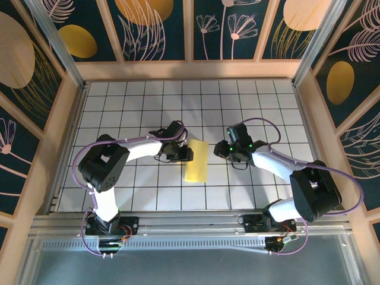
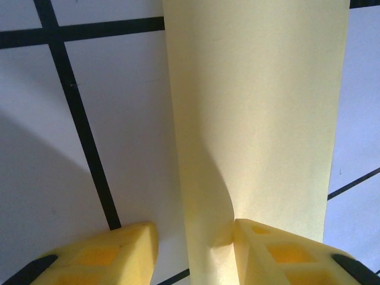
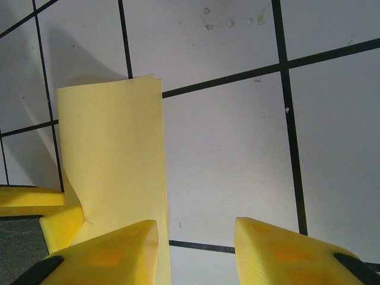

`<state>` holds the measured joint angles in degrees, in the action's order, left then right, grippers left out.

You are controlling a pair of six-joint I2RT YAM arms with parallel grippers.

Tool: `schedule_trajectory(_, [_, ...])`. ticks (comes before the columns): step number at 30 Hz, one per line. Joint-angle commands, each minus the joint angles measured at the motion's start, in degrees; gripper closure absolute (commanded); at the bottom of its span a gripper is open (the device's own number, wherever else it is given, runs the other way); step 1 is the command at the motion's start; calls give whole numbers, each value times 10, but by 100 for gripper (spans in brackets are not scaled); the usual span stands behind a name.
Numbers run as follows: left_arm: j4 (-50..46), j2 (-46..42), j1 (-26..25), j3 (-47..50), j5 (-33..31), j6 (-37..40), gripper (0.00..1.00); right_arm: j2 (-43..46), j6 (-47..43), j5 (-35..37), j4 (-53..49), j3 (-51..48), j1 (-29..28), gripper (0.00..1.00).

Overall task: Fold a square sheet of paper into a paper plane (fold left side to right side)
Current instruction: First fold in half a square sheet of paper at the center of the table.

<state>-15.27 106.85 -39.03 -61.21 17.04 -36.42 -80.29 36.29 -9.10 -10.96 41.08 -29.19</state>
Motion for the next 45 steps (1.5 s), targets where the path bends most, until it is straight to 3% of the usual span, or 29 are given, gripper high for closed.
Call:
schedule_trajectory(1, [20,42,-17,5,-12,5,61,1,-6,-6,5,-10,2,61])
schedule_trajectory(45, [16,38,-17,5,0,25,61,-22,-12,-14,12,-5,2,61])
